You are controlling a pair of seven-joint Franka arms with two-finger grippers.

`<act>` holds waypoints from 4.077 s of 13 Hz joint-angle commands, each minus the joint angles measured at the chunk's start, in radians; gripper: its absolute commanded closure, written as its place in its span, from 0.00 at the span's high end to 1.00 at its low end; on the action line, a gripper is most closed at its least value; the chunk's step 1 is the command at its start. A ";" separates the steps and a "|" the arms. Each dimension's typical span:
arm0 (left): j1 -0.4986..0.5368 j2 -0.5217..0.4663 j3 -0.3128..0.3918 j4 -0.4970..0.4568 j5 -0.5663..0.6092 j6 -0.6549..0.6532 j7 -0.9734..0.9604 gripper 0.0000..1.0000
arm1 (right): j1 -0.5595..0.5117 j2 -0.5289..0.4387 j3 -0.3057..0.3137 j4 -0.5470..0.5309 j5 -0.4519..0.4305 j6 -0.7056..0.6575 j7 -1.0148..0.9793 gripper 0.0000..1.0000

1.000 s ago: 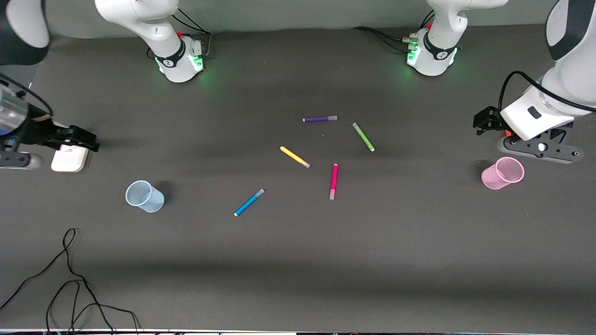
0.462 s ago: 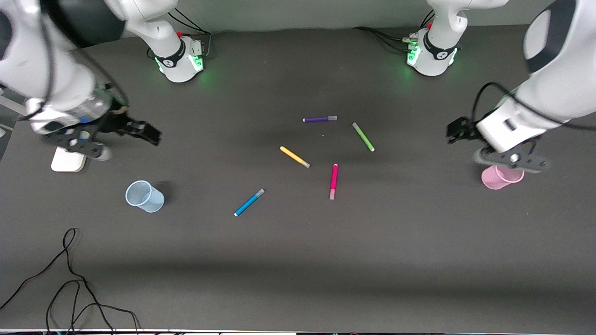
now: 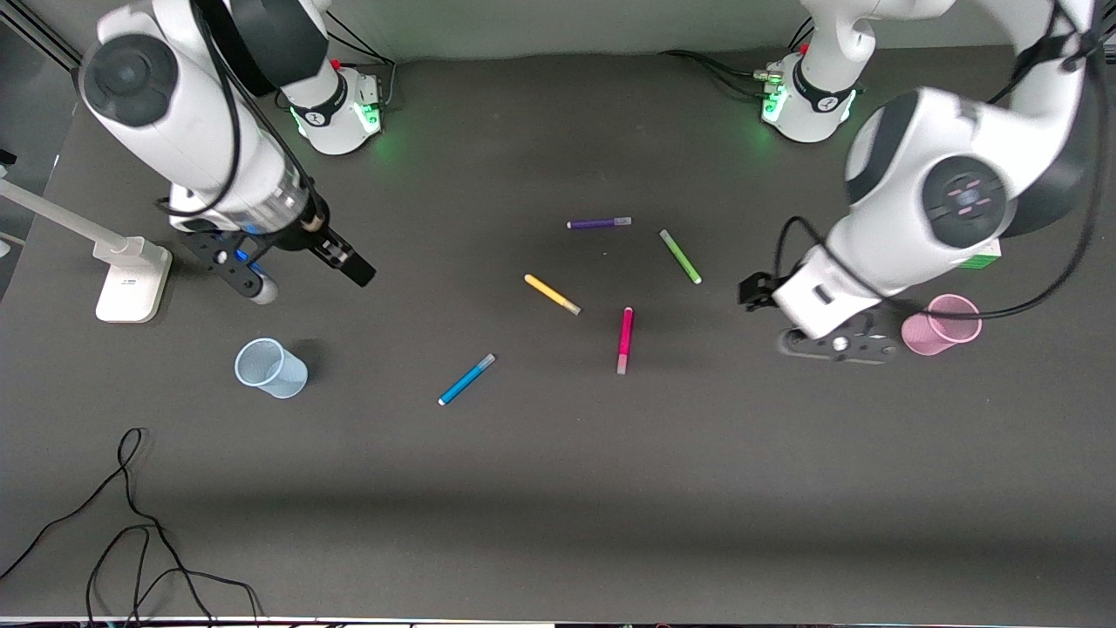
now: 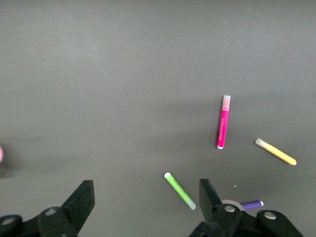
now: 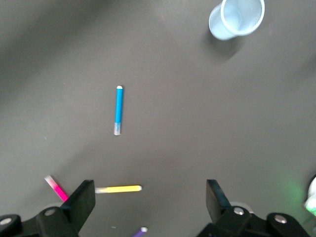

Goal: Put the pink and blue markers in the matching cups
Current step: 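Move the right gripper toward the blue marker while the left gripper reaches the pink marker, then close the right gripper on the blue marker while the left gripper grasps the pink marker, then carry the pink marker toward the pink cup while the right gripper lifts blue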

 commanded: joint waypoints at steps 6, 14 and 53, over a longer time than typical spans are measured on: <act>-0.114 0.184 0.009 0.019 0.035 0.157 -0.181 0.91 | 0.069 0.135 0.052 0.007 0.022 0.191 0.283 1.00; -0.232 0.360 0.011 -0.009 0.042 0.383 -0.339 0.91 | 0.084 0.201 0.051 -0.141 0.017 0.378 0.286 1.00; 0.109 -0.218 0.017 -0.057 0.142 -0.249 0.453 0.00 | 0.071 0.494 0.039 -0.106 -0.046 0.663 0.176 0.04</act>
